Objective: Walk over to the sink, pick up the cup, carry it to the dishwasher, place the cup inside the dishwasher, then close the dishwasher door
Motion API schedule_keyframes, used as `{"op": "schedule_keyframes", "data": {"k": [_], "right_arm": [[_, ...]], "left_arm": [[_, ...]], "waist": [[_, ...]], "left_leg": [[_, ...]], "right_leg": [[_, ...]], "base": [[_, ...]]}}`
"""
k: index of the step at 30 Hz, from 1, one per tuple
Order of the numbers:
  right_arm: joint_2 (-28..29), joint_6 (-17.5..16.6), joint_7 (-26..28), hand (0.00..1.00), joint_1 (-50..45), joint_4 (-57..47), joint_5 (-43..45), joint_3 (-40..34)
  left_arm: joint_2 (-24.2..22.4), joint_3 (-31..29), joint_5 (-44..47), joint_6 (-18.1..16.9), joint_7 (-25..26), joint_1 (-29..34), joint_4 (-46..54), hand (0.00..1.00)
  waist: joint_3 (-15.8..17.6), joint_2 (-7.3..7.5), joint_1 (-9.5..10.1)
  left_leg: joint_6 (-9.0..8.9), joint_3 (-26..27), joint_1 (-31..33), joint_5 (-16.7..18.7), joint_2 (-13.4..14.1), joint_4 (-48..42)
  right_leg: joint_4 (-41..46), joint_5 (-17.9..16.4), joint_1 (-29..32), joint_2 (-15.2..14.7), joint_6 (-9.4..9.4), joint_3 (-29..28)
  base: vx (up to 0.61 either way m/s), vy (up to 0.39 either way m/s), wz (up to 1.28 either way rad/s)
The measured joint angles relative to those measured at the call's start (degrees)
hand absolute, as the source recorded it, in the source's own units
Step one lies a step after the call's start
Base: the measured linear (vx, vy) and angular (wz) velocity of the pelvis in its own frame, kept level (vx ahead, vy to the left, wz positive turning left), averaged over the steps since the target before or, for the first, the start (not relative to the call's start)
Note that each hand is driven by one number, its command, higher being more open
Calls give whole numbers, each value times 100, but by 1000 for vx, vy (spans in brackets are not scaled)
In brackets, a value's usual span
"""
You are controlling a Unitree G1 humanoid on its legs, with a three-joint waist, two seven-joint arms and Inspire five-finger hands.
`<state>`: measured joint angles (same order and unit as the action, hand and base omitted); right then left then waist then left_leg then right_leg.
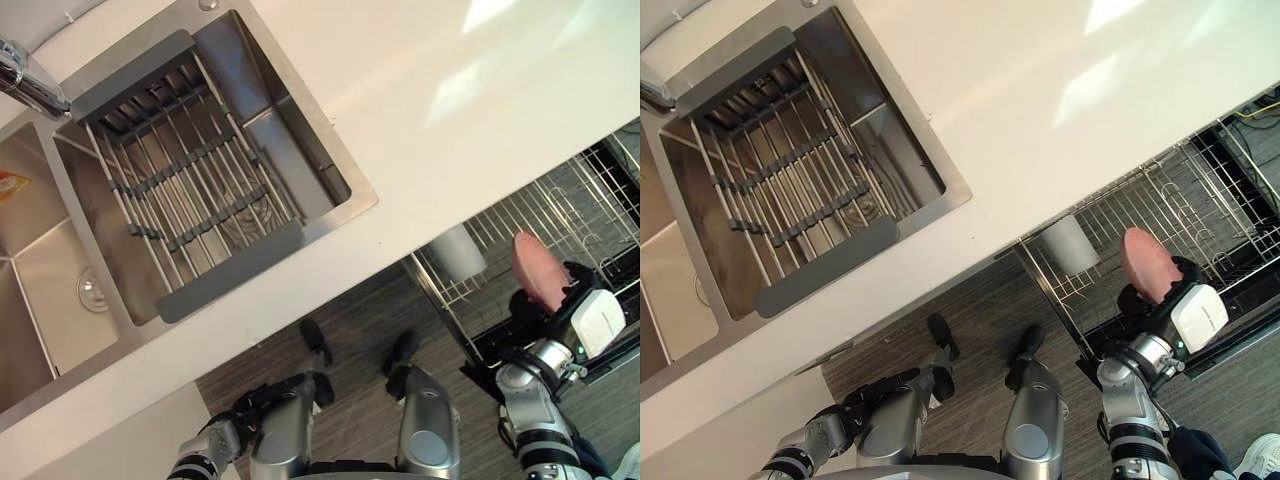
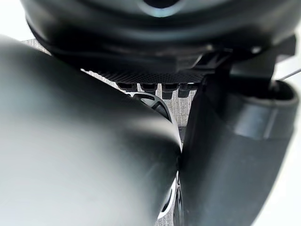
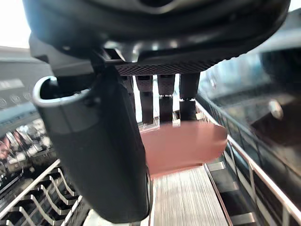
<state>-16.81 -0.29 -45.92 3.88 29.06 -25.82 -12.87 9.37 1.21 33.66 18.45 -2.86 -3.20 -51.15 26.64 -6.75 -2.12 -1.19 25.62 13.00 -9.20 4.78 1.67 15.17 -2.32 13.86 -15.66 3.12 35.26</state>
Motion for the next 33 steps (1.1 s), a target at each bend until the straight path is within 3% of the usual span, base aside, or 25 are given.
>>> {"op": "schedule_keyframes", "data": {"k": [6,11,14,16,19,22,25,27,29,33], "right_arm": [[113,-12,181,100,-5,0,203,5],[158,-248,170,100,-145,-332,476,-67],[428,-723,214,100,-437,-1328,1415,-590],[665,-1304,472,100,-635,-2332,2284,-1308],[738,-1825,595,100,-924,-3432,2702,-2013],[734,-2321,818,100,-1012,-3888,3173,-2644],[757,-2508,1063,100,-1266,-3906,3833,-2990],[842,-2521,1361,100,-1507,-3861,4397,-3104],[1033,-2540,2075,100,-1716,-3548,5409,-3171],[1579,-2562,3180,100,-1909,-2484,6995,-3143]], "left_arm": [[-4,6,-292,57,-68,1,137,100],[-4,0,-350,90,-113,16,194,100],[-44,-104,-446,161,-102,103,229,100],[-74,-144,-527,176,-71,239,336,100],[-109,-335,-680,176,-21,342,342,100],[-112,-438,-903,167,12,401,216,100],[-138,-636,-912,174,57,451,90,100],[-162,-721,-916,174,83,475,45,100],[-187,-827,-916,185,131,494,-94,100],[-221,-876,-914,199,174,561,-98,100]], "waist": [[-1,-1,-4],[0,0,-14],[0,2,-47],[-4,10,-144],[-62,114,-220],[-131,237,-410],[-198,309,-523],[-211,322,-571],[-252,315,-714],[-334,299,-734]], "left_leg": [[-1,8,-10,0,-6,-1],[1,77,-120,4,-12,45],[18,149,-295,13,-12,122],[68,198,-442,68,-10,133],[109,355,-620,107,9,129],[98,486,-801,156,35,123],[65,597,-940,284,78,14],[44,699,-1020,383,111,-82],[30,744,-1079,503,147,-197],[11,771,-1188,542,166,-240]], "right_leg": [[12,0,-1,-11,-1,-6],[86,-41,-21,-35,-18,-74],[165,-105,-88,-34,-13,-143],[214,-178,-184,-35,5,-193],[298,-252,-224,-23,8,-348],[295,-293,-320,26,10,-464],[271,-327,-435,70,23,-571],[255,-343,-504,95,31,-663],[224,-369,-606,110,56,-691],[185,-404,-759,137,66,-675]], "base": [[36,-11,0],[26,-9,-6],[39,-32,-12],[49,-39,-10],[67,-52,-23],[80,-64,-23],[75,-47,-24],[41,-13,-24],[28,-4,-14],[45,-2,-1]]}}
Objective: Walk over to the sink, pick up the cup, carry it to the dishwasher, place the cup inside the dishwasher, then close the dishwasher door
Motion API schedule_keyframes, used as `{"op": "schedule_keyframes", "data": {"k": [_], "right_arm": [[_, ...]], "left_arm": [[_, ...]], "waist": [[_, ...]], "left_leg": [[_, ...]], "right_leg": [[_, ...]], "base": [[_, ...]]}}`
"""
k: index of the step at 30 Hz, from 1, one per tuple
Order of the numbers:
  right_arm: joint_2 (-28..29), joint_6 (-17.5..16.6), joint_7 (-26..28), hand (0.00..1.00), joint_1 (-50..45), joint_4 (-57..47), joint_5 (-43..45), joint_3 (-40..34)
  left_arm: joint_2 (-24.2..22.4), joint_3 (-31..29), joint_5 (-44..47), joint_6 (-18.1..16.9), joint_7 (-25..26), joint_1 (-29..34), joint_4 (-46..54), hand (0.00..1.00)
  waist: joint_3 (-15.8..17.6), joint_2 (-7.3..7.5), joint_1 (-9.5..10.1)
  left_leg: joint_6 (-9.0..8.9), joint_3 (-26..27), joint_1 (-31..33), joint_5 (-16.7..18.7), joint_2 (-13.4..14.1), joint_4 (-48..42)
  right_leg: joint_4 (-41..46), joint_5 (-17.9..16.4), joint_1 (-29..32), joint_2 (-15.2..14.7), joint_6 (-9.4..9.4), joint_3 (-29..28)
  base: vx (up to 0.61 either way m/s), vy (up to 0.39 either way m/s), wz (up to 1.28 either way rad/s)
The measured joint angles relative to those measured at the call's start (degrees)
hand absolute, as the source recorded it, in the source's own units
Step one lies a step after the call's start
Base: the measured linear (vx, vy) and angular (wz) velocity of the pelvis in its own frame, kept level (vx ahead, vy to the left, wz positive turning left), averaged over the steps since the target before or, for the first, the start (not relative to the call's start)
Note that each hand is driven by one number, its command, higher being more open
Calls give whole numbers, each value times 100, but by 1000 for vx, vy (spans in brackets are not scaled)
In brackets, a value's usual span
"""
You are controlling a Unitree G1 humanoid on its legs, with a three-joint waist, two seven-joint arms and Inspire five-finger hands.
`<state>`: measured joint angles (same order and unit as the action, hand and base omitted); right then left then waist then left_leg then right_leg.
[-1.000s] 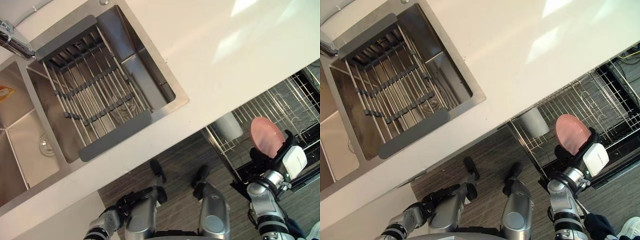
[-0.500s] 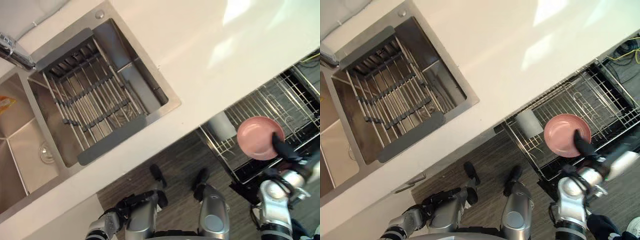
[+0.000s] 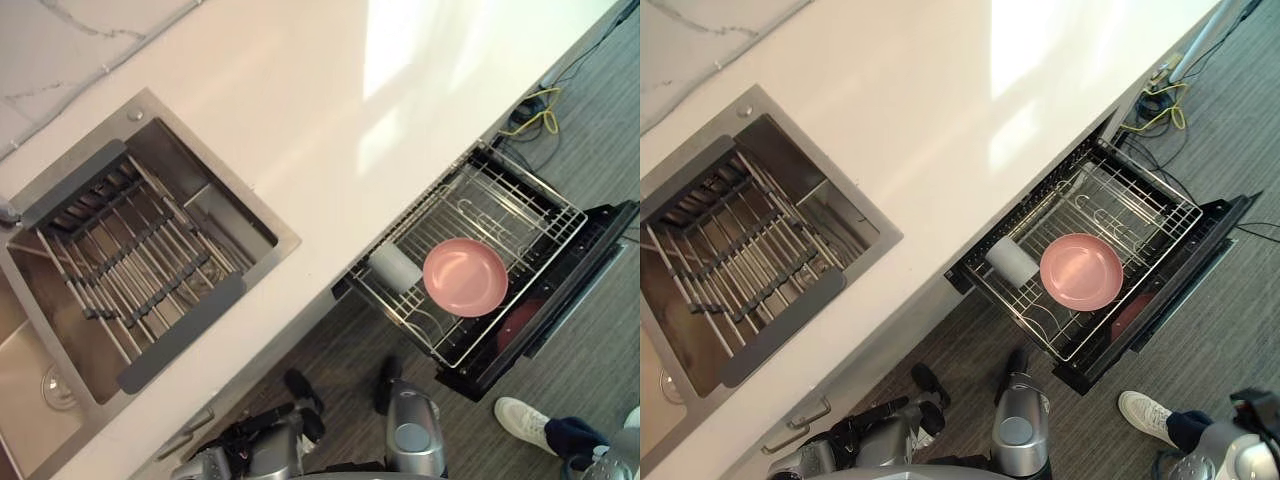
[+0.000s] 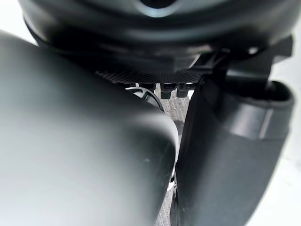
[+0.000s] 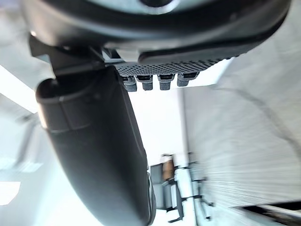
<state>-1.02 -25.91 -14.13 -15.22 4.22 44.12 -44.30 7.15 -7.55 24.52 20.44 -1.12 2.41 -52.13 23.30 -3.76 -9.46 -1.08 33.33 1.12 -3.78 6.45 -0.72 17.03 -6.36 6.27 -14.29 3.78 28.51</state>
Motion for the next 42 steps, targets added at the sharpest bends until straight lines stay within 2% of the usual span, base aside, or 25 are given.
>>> {"op": "schedule_keyframes", "data": {"k": [2,4,5,7,10,14,19,21,24,29,31,36,38,41,42], "right_arm": [[317,2,503,100,-38,435,625,171],[554,45,989,100,-110,745,1106,739],[538,89,1101,100,-110,826,1180,918],[489,183,1412,100,-38,918,1263,1454],[392,95,1561,100,-12,1148,1261,1586],[182,181,1591,100,146,1569,1272,1710],[-36,541,1596,100,453,1925,1546,1779],[-261,772,1595,100,735,2061,1546,2043],[-661,1050,1586,100,1380,2465,1541,2268],[-958,1448,1544,100,2313,2641,1543,2834],[-899,1501,1646,100,2376,2684,1664,2996],[-951,1521,1645,100,2452,2662,1632,3253],[-978,1516,1645,100,2448,2630,1456,3372],[-1192,1544,1760,100,1995,2356,929,3773],[-1255,1551,1949,100,1761,2287,730,3913]], "left_arm": [[-58,-18,-2,3,55,16,1,100],[-189,-114,-34,7,108,54,3,100],[-212,-113,-34,8,112,66,5,100],[-307,-113,-21,4,123,78,9,100],[-334,-117,37,-11,111,137,41,100],[-298,-116,34,-52,87,141,31,100],[-278,-170,102,-178,-83,160,29,100],[-275,-218,142,-225,-174,194,28,100],[-226,-215,138,-329,-295,377,-45,100],[-248,-337,249,-574,-559,538,-60,100],[-260,-367,290,-663,-638,554,-77,100],[-309,-365,501,-978,-717,584,-183,100],[-320,-359,698,-1045,-808,627,-181,100],[-348,-334,946,-1119,-828,683,-180,100],[-349,-326,1076,-1126,-852,709,-179,100]], "waist": [[-44,-68,8],[-129,-208,35],[-151,-242,45],[-221,-353,194],[-302,-425,336],[-320,-420,409],[-349,-368,627],[-364,-385,732],[-432,-491,928],[-509,-623,1066],[-504,-649,1100],[-490,-703,1126],[-484,-716,1125],[-477,-701,1139],[-475,-694,1129]], "left_leg": [[-1,-24,-14,-1,-21,13],[0,-73,-32,-5,-55,44],[1,-98,-51,-7,-70,55],[6,-226,-92,-11,-120,100],[66,-317,-98,-27,-169,221],[86,-611,-96,-258,-261,386],[76,-788,-85,-505,-257,425],[39,-949,-53,-649,-225,423],[26,-1032,44,-802,-124,390],[44,-1132,319,-782,74,132],[132,-1159,437,-677,160,93],[109,-1061,435,-691,260,216],[57,-998,432,-656,307,313],[-214,-887,429,-436,366,328],[-186,-882,420,-414,369,322]], "right_leg": [[-5,-15,-42,-2,7,43],[-7,-29,-95,-31,29,115],[-7,-36,-130,-45,42,155],[-8,-68,-256,-103,89,307],[-15,-95,-387,-180,131,565],[-38,-97,-568,-242,163,893],[-150,-104,-956,-219,173,1468],[-189,-167,-1057,-162,215,1654],[-196,-216,-1059,-63,134,1748],[-193,-221,-980,117,124,1813],[-141,-210,-921,226,132,1799],[-37,-242,-794,288,77,1745],[-91,-251,-739,330,64,1731],[-243,-261,-747,419,-17,1778],[-254,-288,-774,419,-64,1817]], "base": [[24,11,10],[21,20,13],[22,29,21],[10,34,31],[14,37,44],[29,26,48],[-51,16,53],[-159,38,42],[-134,13,18],[-109,-1,12],[-88,-19,0],[-60,-38,-6],[-38,-57,-8],[-5,-102,4],[37,-91,17]]}}
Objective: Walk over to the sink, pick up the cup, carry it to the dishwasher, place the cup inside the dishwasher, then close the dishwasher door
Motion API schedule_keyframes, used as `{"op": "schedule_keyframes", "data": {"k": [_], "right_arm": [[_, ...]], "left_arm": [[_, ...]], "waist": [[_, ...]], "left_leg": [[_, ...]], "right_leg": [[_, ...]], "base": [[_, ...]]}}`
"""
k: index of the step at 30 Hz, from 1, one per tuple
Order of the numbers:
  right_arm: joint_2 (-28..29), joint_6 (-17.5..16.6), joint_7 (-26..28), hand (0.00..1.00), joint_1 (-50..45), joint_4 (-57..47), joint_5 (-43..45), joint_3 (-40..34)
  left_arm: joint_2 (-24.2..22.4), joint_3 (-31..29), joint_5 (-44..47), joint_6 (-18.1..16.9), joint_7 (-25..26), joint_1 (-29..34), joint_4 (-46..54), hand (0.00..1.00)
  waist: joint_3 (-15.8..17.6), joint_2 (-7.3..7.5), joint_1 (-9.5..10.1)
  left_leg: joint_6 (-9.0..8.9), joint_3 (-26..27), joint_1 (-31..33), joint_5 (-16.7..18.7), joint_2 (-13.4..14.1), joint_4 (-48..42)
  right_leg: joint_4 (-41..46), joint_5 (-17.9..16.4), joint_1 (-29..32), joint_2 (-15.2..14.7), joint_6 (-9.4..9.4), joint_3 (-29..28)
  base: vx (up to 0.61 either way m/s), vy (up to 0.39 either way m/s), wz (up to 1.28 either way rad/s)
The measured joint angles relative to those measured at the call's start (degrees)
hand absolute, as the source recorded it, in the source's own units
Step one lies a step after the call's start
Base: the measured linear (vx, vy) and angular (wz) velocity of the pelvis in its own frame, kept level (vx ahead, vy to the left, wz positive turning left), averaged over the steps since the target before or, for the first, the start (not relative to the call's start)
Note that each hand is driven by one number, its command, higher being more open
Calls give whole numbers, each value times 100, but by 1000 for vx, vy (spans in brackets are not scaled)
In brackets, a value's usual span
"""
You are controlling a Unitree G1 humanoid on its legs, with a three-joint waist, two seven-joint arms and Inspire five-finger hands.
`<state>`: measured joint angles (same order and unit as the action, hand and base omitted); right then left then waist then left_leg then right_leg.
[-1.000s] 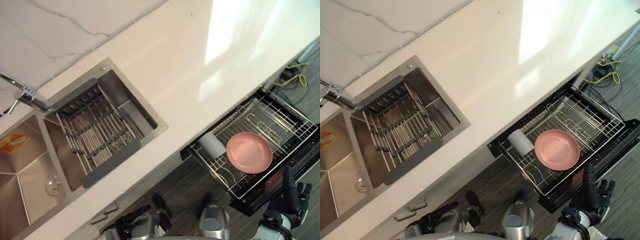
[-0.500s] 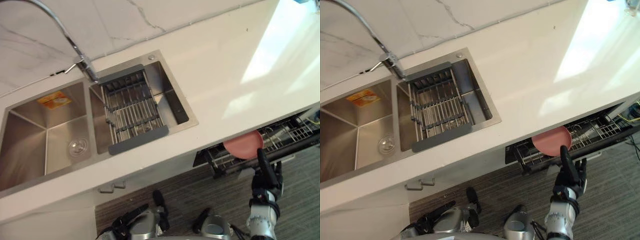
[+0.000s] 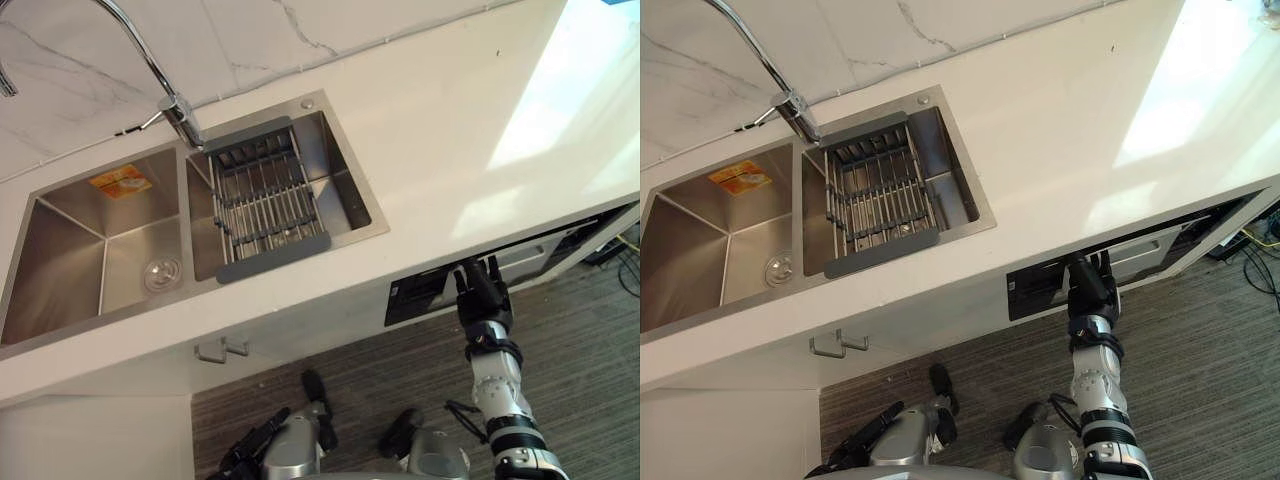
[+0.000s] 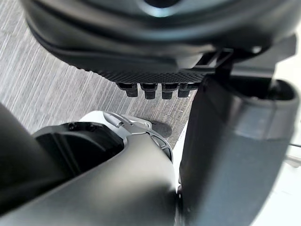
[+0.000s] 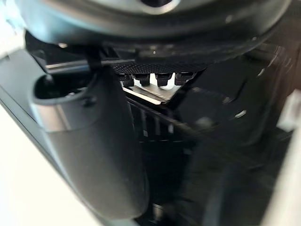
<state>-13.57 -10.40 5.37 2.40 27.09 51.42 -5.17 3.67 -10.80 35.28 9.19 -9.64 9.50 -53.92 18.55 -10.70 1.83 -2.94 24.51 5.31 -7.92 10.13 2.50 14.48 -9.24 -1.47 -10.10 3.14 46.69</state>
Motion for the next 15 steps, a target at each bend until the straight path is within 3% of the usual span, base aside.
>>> {"op": "schedule_keyframes", "data": {"k": [2,6,8,10,11,13,15], "right_arm": [[25,12,442,100,-642,-17,-503,349],[516,32,761,100,-1328,796,-1025,428],[643,103,782,100,-1380,1248,-1139,200],[777,70,801,100,-1423,1777,-1302,-315],[806,53,784,100,-1436,1933,-1365,-420],[857,-18,605,100,-1518,2433,-1925,-689],[847,-24,401,100,-1586,2638,-2588,-863]], "left_arm": [[-2,33,270,-7,-194,117,-1,100],[-18,184,564,-21,-537,364,11,100],[45,166,558,-21,-576,411,0,100],[243,179,434,59,-727,446,-38,100],[301,179,387,61,-776,447,-44,100],[534,197,172,116,-829,387,-70,100],[666,215,171,213,-821,274,-288,100]], "waist": [[-16,54,-15],[-191,150,-15],[-259,303,14],[-412,604,15],[-461,682,15],[-589,990,0],[-670,1140,-29]], "left_leg": [[18,-5,-89,-12,22,-61],[55,-2,-269,-214,18,-68],[53,128,-366,-298,-66,-45],[75,256,-491,-198,-226,81],[79,289,-519,-181,-244,112],[82,425,-604,-52,-361,145],[97,483,-659,101,-477,147]], "right_leg": [[0,-76,-157,1,-117,109],[1,-205,-414,-19,3,204],[23,-185,-450,-119,27,129],[-28,-138,-492,-231,124,45],[-65,-124,-500,-254,149,20],[-121,-83,-514,-348,221,-113],[166,-129,-426,-539,299,-229]], "base": [[77,-91,22],[166,-48,13],[232,22,-10],[240,52,-9],[234,49,-15],[216,68,-21],[145,106,-14]]}}
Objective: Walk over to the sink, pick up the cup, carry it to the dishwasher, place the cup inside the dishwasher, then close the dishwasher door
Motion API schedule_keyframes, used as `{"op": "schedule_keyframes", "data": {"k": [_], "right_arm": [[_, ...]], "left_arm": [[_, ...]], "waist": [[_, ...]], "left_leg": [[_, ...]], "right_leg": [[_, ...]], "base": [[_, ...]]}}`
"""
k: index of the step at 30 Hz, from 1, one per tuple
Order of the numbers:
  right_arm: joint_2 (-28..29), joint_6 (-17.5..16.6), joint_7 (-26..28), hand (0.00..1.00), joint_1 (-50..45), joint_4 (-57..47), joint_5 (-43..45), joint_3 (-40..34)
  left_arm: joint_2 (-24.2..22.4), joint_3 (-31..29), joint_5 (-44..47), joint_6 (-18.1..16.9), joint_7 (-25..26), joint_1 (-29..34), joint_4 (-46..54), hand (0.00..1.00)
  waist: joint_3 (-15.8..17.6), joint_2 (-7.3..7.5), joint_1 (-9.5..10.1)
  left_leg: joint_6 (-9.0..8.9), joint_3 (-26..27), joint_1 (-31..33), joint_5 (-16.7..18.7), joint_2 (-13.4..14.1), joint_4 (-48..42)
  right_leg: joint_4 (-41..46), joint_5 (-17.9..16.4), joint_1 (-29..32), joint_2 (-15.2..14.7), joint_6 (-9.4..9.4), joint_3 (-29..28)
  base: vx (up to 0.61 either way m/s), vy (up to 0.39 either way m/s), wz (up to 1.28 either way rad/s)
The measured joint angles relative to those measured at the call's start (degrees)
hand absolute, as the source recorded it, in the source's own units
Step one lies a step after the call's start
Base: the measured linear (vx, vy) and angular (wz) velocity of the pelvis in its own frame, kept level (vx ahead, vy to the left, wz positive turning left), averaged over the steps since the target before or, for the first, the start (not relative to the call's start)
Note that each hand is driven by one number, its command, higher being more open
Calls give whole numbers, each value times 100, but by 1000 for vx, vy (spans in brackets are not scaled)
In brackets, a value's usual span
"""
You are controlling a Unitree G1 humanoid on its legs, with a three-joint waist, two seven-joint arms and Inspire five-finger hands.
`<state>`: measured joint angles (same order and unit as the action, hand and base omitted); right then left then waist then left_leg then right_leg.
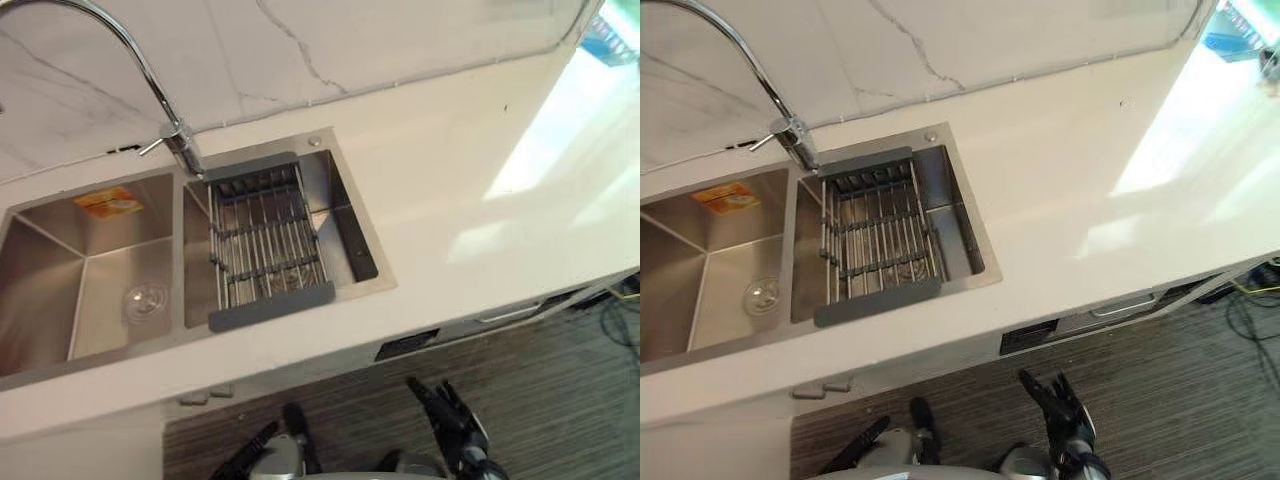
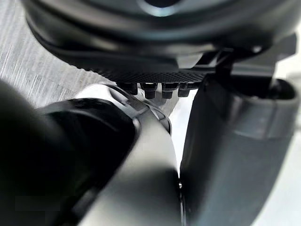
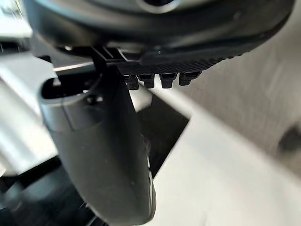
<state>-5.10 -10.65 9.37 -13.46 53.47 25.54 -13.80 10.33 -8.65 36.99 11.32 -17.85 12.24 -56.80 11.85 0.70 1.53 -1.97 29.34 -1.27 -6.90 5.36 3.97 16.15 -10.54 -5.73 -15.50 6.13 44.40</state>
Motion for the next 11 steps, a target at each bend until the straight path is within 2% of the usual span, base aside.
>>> {"op": "schedule_keyframes", "data": {"k": [2,3,4,5,6,7,8,10,11], "right_arm": [[-102,30,-290,100,-5,273,-390,-244],[-83,95,-403,100,-9,400,-316,-402],[-56,284,-523,100,-24,517,107,-573],[-52,387,-561,100,-36,585,399,-663],[-29,559,-589,100,-45,685,818,-846],[74,729,-625,100,-9,761,1138,-1113],[176,854,-614,100,-3,804,1186,-1172],[299,866,-611,100,-6,796,1115,-1169],[445,869,-615,100,15,787,1099,-1153]], "left_arm": [[21,25,-81,125,48,-120,-182,100],[64,36,-124,200,48,-130,-185,100],[125,94,-156,270,50,-132,-191,100],[149,151,-159,287,50,-132,-188,100],[180,200,-162,321,60,-143,-186,100],[229,245,-161,369,101,-195,-162,100],[238,249,-180,441,214,-259,-157,100],[276,248,-250,499,231,-292,-157,100],[326,249,-383,549,217,-317,-156,100]], "waist": [[-2,65,-138],[-15,116,-151],[-38,162,-196],[-41,163,-231],[-38,147,-281],[-39,66,-305],[-17,29,-337],[-21,36,-382],[-54,99,-393]], "left_leg": [[27,-60,-82,265,-113,14],[63,-121,-158,323,-199,14],[97,-279,-252,375,-269,18],[118,-389,-290,395,-275,18],[146,-590,-348,413,-276,25],[189,-827,-343,444,-228,-12],[176,-1173,-305,469,-143,-49],[163,-1433,-303,474,-116,-47],[97,-1663,-281,459,-165,-45]], "right_leg": [[1269,-24,374,-521,57,-393],[1929,77,620,-779,-52,-736],[2583,412,886,-953,-92,-1255],[2815,664,988,-967,-24,-1521],[3258,1083,1177,-979,-31,-1814],[3249,489,1375,-874,136,-2081],[2549,-27,1410,-595,161,-2182],[1870,-46,1409,-403,139,-2327],[999,166,1403,-198,148,-2628]], "base": [[92,131,13],[79,126,41],[107,109,52],[169,55,75],[191,25,89],[219,1,130],[133,-10,121],[108,-66,101],[101,-85,74]]}}
